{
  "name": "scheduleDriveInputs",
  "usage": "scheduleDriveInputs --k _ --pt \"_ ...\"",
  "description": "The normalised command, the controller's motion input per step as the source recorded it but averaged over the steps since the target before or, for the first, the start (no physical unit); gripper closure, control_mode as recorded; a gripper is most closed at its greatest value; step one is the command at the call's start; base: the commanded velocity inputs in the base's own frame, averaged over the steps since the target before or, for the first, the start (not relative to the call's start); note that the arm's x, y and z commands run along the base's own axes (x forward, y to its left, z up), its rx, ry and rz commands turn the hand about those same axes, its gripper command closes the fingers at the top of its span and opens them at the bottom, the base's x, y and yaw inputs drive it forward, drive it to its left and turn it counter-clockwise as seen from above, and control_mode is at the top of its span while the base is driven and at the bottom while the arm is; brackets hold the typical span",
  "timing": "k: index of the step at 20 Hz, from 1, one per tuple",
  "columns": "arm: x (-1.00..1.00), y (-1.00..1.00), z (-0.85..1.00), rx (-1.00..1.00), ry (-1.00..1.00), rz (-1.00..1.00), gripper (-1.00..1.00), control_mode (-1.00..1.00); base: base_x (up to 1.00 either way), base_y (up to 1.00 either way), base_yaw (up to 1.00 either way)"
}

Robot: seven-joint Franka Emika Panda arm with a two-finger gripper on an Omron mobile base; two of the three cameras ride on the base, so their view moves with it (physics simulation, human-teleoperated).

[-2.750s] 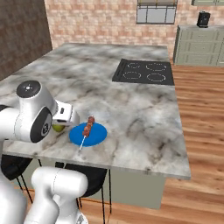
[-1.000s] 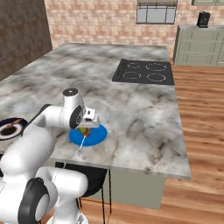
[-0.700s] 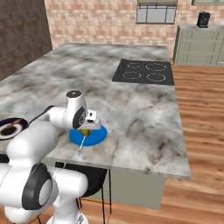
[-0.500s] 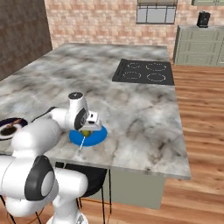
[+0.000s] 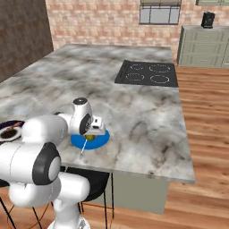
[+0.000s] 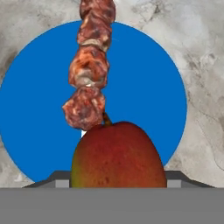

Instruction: Pick up the mango and orange from the fridge and place one fruit on each plate on the dining counter.

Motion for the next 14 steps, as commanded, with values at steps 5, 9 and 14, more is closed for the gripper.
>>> scheduleDriveInputs --k 5,9,14 --pt "0.24 0.0 -0.21 0.0 0.0 0.0 1.0 -1.0 0.0 0.0 0.0" --pt "0.22 -0.01 -0.17 0.0 0.0 0.0 1.0 -1.0 0.0 0.0 0.0" --pt "0.16 0.0 -0.16 0.0 0.0 0.0 -1.0 -1.0 0.0 0.0 0.0"
